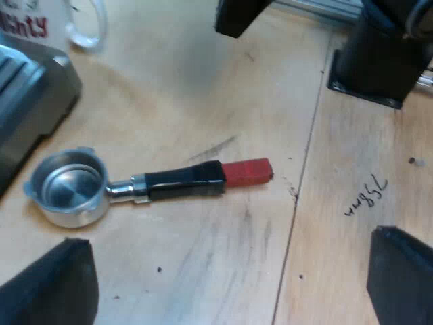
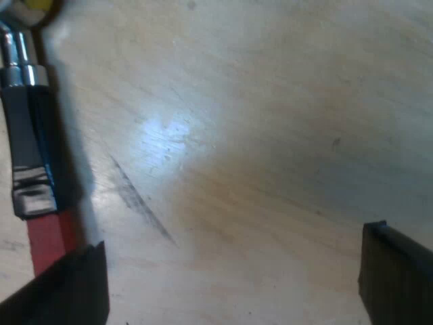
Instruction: Put the handle in the coffee machine
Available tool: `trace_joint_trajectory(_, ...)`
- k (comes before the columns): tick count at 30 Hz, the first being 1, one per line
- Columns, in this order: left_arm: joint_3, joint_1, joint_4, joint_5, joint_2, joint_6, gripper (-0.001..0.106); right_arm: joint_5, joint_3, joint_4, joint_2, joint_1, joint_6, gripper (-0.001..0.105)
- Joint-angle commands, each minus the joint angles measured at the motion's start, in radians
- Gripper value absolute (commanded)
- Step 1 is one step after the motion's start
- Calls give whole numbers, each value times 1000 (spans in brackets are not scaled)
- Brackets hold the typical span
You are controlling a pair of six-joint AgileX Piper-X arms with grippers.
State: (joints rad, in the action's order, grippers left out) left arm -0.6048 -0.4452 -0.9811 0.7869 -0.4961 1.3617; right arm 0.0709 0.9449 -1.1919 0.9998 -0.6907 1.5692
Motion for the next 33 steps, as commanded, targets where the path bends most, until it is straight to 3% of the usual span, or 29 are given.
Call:
trace_joint_trajectory(1, -6, -30, 12, 4, -28, -6, 82, 0, -38, -9, 4, -2, -4, 58)
trace_joint_trajectory(4, -6, -45, 19, 4, -39, -6, 82, 0, -63, -3, 4, -2, -4, 47)
trace_joint_trajectory(12, -6, -103, 50, 4, -57, -6, 82, 0, -134, 40, 4, -2, -4, 0)
trace_joint_trajectory(29, -6, -103, 50, 4, -57, -6, 82, -32, -270, 165, 4, -2, -4, 0)
trace_joint_trajectory(33, -6, -103, 50, 4, -57, -6, 82, -94, -315, 183, 4, -2, 3, 0)
